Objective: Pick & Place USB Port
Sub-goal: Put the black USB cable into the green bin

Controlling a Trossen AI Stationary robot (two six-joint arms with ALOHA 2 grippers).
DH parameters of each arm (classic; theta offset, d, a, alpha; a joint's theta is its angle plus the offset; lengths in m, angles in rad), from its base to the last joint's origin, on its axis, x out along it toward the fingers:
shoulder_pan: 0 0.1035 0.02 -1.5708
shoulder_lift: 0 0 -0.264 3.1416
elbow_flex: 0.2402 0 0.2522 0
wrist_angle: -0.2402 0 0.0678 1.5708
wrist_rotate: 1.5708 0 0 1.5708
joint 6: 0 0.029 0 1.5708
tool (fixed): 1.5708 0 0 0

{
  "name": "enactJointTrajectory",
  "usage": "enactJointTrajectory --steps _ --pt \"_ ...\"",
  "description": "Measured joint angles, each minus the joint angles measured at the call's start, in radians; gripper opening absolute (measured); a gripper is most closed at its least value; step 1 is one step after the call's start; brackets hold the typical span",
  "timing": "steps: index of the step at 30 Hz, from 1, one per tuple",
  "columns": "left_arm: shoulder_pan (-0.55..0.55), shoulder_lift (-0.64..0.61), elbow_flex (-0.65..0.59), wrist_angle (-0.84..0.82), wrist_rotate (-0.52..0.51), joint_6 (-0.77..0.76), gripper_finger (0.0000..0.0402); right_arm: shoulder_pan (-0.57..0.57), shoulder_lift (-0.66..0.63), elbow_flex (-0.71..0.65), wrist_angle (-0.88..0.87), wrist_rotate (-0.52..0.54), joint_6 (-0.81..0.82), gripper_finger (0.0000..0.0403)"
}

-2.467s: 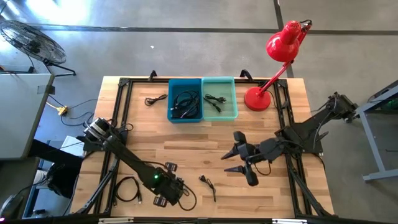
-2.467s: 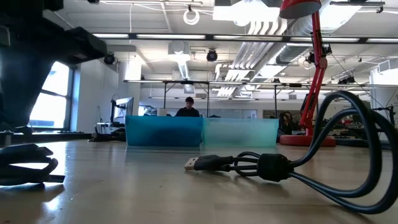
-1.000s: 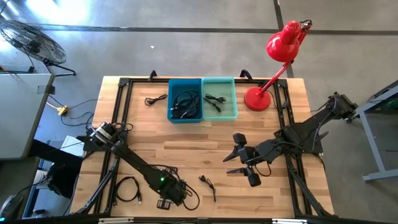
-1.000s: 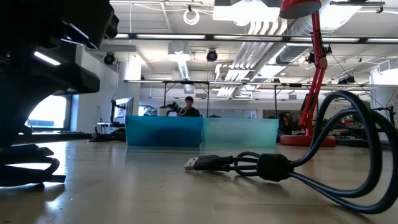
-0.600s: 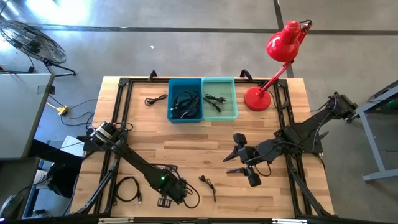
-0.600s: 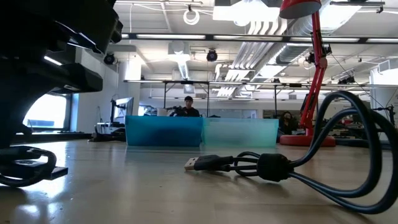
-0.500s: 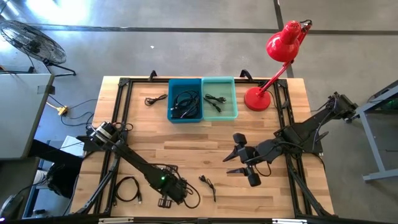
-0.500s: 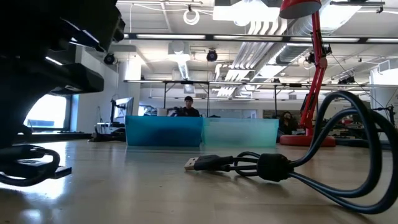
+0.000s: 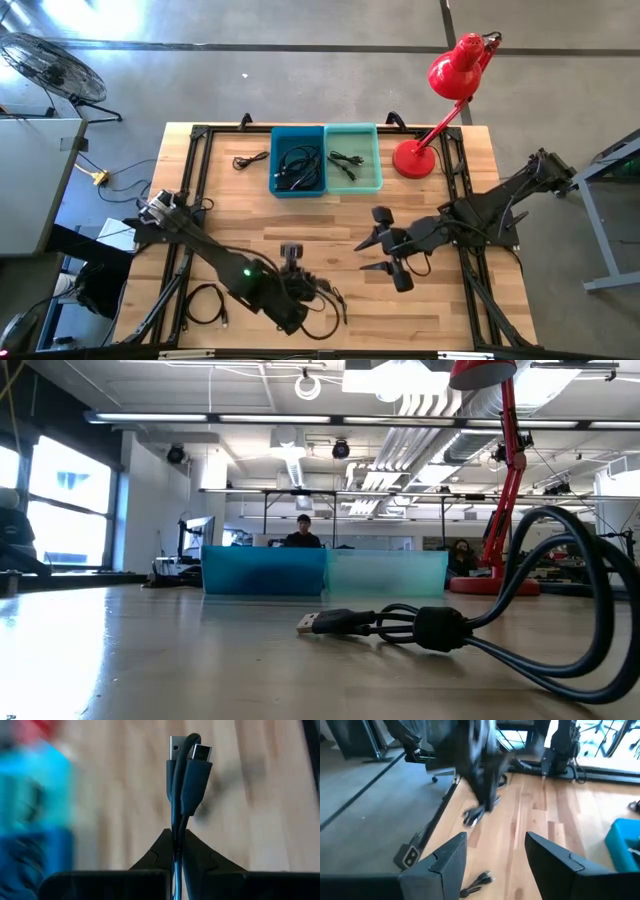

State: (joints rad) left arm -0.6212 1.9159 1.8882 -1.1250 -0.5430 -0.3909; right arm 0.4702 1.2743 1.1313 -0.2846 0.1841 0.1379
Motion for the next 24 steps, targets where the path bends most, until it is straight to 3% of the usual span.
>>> enactJointTrajectory --steps 5,8,13,19,24 --pt "-0.009 -0.019 0.187 0.035 -0.318 0.030 0.0010 0.009 -0.016 0.000 0.054 -0.002 -0.150 0.0192" --pt "-0.020 -0.019 0.276 0.036 -0.403 0.071 0.0010 0.040 -0.043 0.000 0.127 0.045 -0.274 0.0192" --pt "-0.021 -0.017 0.290 0.163 -0.520 0.103 0.0010 0.117 -0.094 0.000 0.249 0.252 -0.534 0.0192" --pt "-0.011 -0.017 0.289 0.281 -0.544 0.208 0.0010 0.137 -0.103 0.001 0.414 0.279 -0.732 0.0192" --pt "0.004 -0.017 0.289 0.501 -0.488 0.488 0.0010 0.111 -0.102 0.000 0.491 0.236 -0.742 0.0192"
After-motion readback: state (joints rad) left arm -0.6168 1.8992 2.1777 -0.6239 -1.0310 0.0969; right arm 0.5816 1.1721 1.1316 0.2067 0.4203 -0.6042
